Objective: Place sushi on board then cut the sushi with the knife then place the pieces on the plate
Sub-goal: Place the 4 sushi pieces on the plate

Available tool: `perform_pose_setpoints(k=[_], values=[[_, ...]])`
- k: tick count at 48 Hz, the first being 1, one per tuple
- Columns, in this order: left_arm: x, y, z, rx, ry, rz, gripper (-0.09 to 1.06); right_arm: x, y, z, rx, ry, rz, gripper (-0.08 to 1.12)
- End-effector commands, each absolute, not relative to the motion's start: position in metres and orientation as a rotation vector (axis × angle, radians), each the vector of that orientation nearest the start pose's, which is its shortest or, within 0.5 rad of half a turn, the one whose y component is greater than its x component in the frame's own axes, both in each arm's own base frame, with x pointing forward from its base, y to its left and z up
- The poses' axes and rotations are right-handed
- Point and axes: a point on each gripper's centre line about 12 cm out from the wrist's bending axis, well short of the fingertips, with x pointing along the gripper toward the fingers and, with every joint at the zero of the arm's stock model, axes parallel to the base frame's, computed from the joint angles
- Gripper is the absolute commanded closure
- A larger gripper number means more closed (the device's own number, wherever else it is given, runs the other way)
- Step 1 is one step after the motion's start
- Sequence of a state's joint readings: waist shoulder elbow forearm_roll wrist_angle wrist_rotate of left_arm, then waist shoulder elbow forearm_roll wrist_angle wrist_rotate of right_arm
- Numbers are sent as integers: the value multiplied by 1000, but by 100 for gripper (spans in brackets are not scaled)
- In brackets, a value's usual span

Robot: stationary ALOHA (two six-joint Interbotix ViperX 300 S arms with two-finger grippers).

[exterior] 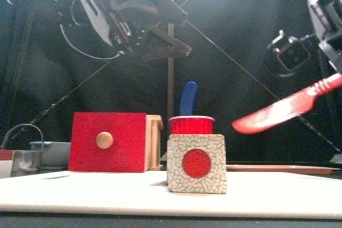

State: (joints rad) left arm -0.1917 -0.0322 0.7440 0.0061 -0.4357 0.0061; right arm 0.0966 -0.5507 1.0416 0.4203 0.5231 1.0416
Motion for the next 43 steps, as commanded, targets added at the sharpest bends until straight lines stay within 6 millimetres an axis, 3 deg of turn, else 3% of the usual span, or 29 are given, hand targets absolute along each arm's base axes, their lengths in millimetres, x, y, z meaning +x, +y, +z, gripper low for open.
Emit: perform_pose_setpoints(k=[1,10,20,32,43], values=[[385,-74,207,38,249,-194,0,222,45,181,1354,973,-515,73],[383,-74,206,40,239,-196,0,225,43,186,1375,935,-577,61],[379,-74,203,49,219,-204,0,231,55,185,1414,952,-582,43],[374,-73,198,46,204,-204,0,249,69,180,1413,969,-553,42],[372,-73,199,45,193,-204,0,250,66,178,1337,982,-560,42]])
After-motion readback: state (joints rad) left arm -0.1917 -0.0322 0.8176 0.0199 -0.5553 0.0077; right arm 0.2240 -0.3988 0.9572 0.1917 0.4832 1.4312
